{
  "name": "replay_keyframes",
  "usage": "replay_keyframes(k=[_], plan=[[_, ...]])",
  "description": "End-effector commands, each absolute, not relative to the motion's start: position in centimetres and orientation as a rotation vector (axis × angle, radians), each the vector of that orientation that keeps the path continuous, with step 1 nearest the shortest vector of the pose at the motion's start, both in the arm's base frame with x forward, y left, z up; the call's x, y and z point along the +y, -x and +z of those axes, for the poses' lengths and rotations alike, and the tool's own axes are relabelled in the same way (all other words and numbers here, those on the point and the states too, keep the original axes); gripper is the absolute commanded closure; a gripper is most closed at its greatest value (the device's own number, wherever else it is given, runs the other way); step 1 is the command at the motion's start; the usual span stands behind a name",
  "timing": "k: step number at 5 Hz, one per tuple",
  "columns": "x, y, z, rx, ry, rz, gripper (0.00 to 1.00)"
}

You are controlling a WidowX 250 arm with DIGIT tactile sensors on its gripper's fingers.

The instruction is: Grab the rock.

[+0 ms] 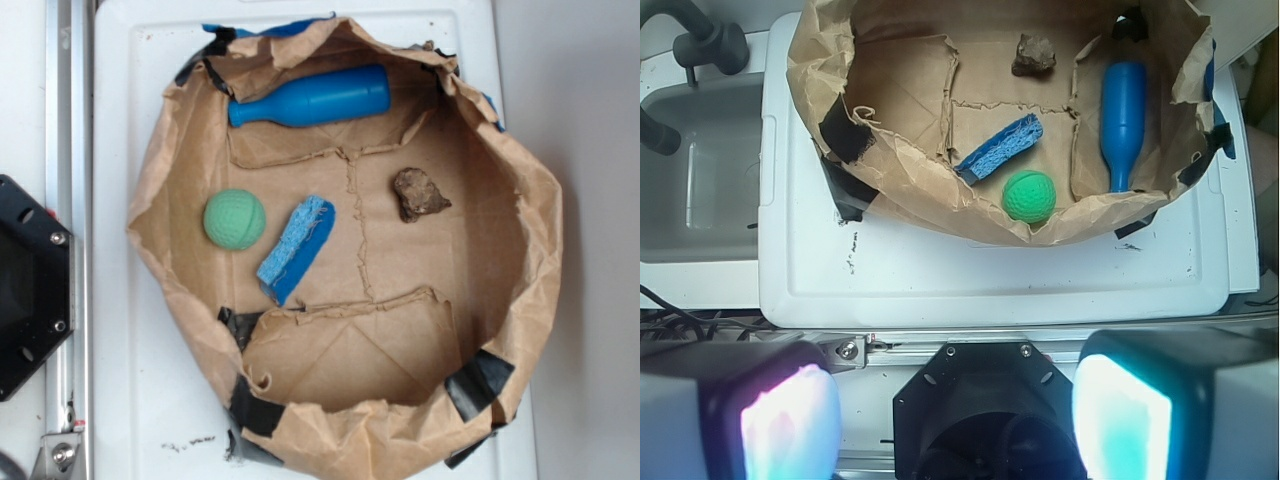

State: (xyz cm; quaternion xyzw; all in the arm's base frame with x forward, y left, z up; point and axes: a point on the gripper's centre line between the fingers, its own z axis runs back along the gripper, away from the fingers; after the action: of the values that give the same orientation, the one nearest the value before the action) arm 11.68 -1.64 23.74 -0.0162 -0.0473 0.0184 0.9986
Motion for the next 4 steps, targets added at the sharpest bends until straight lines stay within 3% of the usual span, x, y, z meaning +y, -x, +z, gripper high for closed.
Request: replay_keyframes(k=[1, 2, 4], plan=[[-1.6, -11.7, 23.7, -0.095, 0.032, 0.037, 0.00], [-2.5, -16.7, 22.9, -0.207, 0.025, 0.108, 0.00], [-3.7, -25.7, 21.7, -0.248, 0.031, 0.049, 0.00]])
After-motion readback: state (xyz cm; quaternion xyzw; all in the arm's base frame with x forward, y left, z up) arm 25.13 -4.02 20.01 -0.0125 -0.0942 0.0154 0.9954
